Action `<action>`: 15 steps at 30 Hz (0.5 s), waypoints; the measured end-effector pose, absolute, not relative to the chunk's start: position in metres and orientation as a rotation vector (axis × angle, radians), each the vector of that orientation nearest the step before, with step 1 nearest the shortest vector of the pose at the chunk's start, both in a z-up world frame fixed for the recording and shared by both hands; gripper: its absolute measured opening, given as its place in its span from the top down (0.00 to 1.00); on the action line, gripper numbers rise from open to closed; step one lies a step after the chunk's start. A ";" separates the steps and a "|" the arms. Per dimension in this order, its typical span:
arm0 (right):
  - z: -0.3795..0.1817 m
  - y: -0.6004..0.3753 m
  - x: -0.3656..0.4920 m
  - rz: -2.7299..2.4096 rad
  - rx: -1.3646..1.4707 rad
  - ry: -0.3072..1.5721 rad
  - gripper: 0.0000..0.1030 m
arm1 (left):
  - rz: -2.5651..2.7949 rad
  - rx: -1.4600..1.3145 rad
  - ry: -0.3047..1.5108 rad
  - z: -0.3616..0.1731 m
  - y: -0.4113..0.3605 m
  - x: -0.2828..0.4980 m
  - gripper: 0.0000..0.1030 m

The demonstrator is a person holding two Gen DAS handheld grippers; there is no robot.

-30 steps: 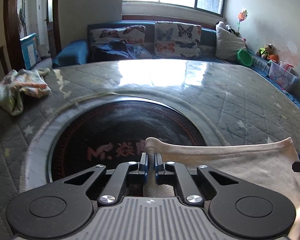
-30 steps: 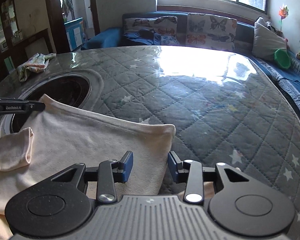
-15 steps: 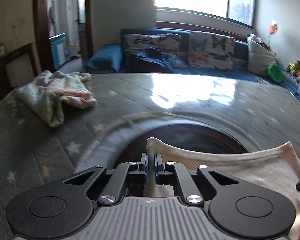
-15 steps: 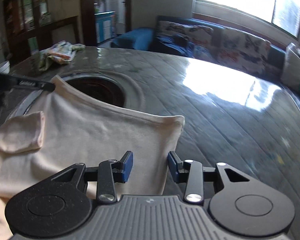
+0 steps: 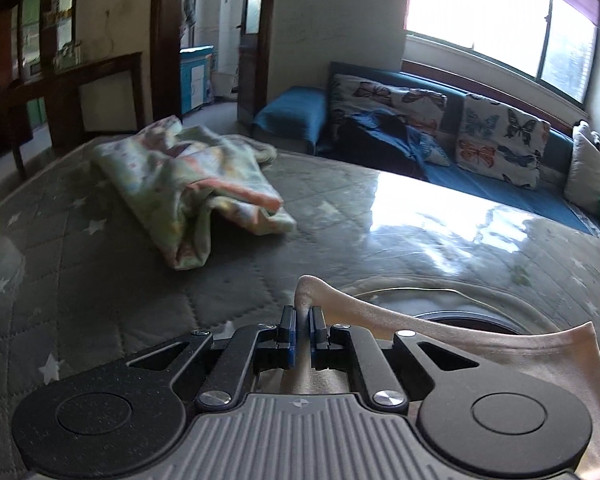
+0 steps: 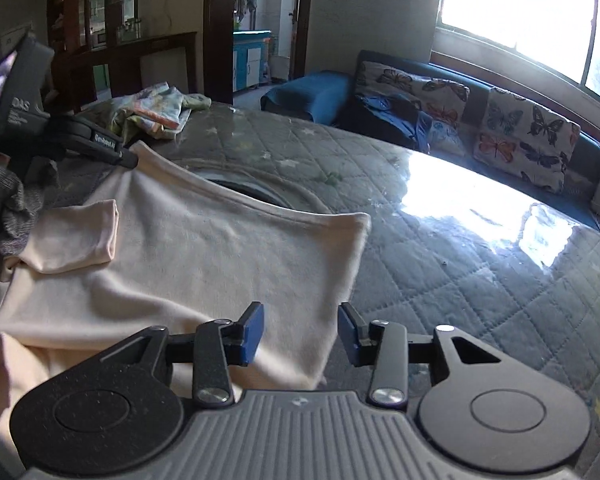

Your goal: Fold clothes

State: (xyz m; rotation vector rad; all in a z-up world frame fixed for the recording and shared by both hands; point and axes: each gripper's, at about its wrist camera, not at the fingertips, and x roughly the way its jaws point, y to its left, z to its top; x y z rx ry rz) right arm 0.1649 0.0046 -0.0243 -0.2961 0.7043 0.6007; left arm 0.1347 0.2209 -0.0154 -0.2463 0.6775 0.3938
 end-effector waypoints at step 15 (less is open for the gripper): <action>-0.018 -0.118 0.102 0.345 -0.123 0.747 0.58 | 0.215 -0.162 0.635 0.013 0.182 0.069 0.77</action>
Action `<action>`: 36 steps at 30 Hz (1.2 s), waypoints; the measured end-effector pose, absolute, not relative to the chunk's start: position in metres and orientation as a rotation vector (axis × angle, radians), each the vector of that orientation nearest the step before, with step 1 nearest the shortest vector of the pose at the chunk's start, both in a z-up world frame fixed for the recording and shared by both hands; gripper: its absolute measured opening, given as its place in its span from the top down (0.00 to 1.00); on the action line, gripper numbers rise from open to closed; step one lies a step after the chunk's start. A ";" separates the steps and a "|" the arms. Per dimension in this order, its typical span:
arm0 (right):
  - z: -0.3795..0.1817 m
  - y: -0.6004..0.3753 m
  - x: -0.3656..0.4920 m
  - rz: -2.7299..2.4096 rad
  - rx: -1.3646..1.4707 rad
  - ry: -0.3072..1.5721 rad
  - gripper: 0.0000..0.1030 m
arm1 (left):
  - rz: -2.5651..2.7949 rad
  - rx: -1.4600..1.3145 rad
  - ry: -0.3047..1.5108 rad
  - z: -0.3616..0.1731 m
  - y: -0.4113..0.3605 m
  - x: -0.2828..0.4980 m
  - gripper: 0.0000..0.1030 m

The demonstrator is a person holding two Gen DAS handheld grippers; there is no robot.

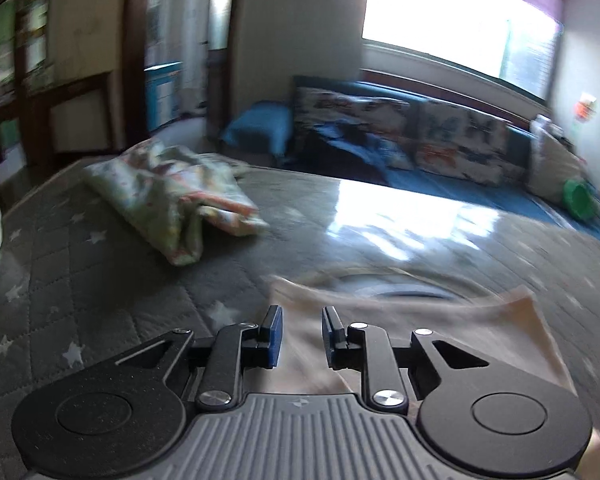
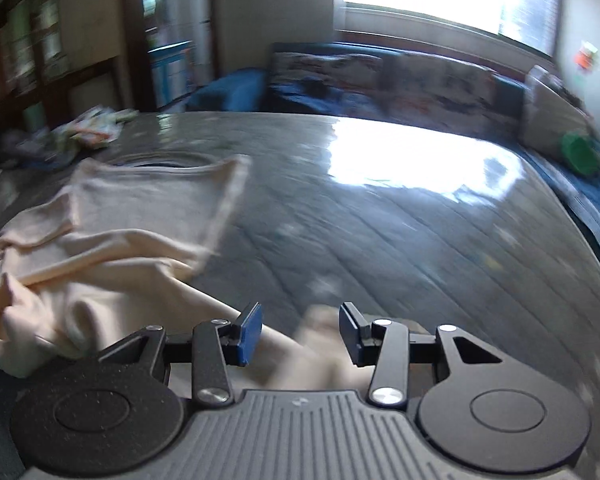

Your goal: Fold clothes

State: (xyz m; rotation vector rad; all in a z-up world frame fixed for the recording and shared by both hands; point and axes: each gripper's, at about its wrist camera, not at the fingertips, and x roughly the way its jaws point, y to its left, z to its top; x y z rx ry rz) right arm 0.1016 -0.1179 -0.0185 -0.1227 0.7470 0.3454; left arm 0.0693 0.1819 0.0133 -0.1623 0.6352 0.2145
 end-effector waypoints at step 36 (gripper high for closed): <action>-0.007 -0.153 0.080 0.264 -0.043 0.593 0.97 | -0.373 0.141 0.715 -0.005 0.041 -0.043 0.93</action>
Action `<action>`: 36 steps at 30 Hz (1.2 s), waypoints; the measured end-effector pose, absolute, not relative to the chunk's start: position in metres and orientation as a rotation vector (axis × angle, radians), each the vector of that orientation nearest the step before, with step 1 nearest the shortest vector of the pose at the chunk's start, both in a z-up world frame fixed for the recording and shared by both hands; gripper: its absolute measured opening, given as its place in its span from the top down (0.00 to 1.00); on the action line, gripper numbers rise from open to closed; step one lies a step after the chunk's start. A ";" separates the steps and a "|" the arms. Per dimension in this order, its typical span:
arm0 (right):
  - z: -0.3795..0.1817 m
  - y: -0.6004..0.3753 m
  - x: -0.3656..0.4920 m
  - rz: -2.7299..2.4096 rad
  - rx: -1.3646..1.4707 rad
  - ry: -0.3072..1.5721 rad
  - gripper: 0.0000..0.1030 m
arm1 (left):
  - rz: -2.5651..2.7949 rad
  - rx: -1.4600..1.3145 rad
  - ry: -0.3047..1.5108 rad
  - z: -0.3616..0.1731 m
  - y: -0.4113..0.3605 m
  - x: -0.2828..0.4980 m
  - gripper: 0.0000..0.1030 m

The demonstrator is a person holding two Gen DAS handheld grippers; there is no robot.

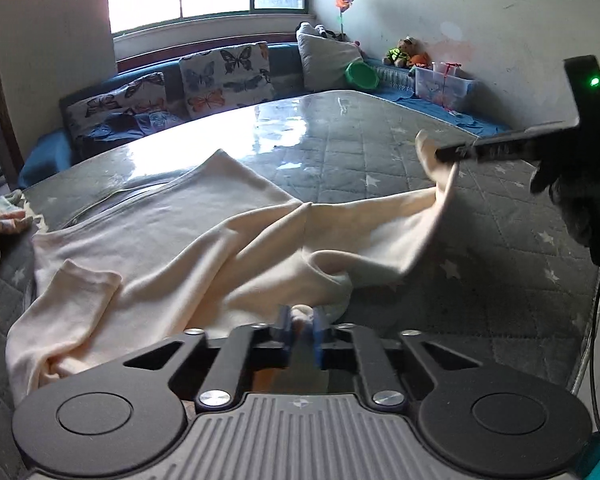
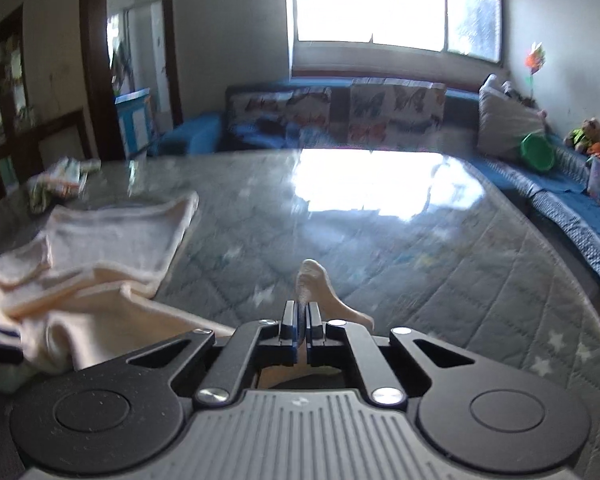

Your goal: Fold clothes

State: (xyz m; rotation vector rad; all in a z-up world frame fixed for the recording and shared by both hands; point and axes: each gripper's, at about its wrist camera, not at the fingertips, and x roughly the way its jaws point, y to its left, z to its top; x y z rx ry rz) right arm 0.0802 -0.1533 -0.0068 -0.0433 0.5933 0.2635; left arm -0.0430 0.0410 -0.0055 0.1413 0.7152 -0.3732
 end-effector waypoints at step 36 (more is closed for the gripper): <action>-0.013 -0.142 0.081 0.327 -0.100 0.681 0.64 | -0.360 0.080 0.691 0.006 0.057 -0.097 0.51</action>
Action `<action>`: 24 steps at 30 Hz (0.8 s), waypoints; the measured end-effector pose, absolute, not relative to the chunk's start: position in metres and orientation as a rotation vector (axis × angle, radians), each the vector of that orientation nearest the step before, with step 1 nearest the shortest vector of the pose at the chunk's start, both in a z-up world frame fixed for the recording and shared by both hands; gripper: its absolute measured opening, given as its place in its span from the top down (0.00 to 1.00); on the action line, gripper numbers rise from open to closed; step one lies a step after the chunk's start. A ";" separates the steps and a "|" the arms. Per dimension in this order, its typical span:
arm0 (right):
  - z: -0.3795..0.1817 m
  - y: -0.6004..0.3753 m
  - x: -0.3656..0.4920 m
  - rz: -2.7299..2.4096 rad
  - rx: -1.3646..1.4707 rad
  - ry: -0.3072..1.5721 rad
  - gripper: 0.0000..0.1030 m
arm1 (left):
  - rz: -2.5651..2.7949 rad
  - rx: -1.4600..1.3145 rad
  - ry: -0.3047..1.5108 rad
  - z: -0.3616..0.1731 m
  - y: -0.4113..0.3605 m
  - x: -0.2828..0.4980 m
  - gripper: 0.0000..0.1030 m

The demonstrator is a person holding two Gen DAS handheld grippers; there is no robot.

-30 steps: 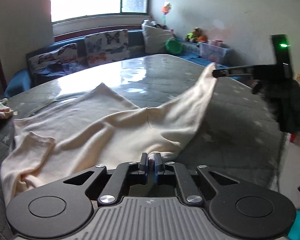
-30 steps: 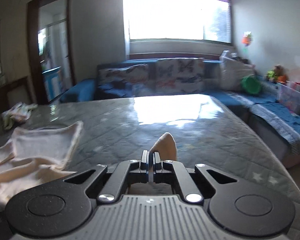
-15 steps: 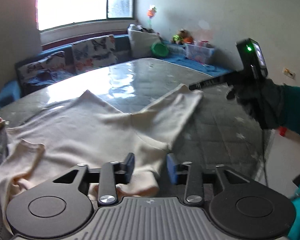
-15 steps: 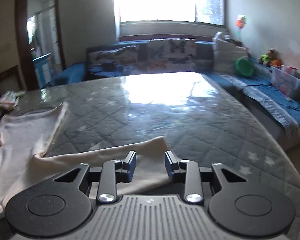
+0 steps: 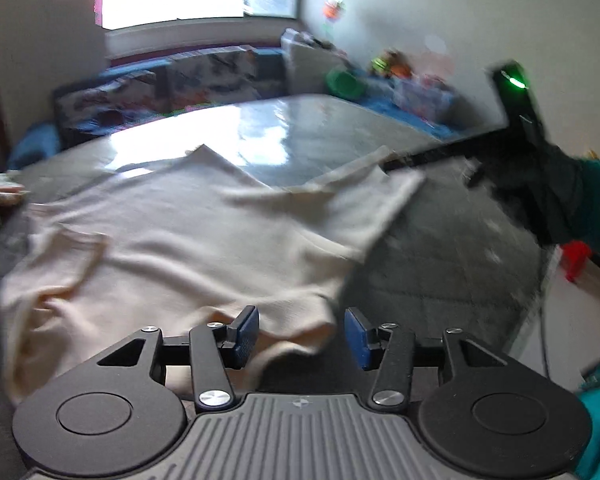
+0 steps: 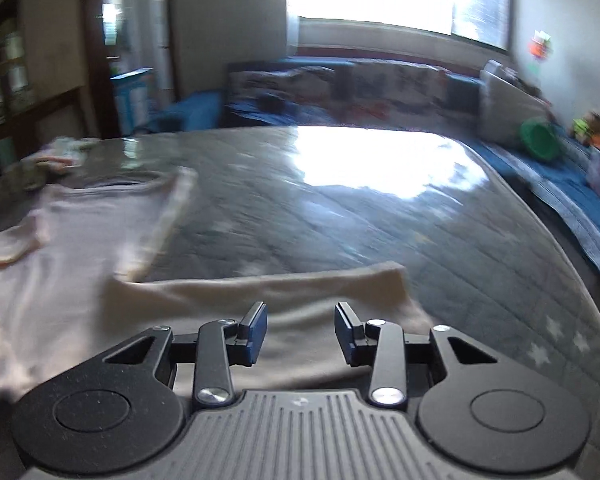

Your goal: Fold clothes

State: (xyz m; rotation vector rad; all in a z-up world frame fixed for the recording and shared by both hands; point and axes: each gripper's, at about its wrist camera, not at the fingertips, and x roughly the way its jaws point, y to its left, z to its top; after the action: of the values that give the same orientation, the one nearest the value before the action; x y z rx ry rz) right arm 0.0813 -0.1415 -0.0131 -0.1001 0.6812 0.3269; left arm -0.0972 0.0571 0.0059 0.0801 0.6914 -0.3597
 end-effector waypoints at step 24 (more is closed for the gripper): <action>-0.023 0.028 0.023 0.986 -0.257 0.723 0.65 | -0.216 0.118 0.723 -0.008 0.083 -0.114 0.95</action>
State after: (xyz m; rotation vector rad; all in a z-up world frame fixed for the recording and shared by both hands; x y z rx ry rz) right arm 0.0228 0.0276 -0.0227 -0.2566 0.7229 0.9862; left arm -0.1138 0.0834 -0.0082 0.1179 0.7228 -0.2157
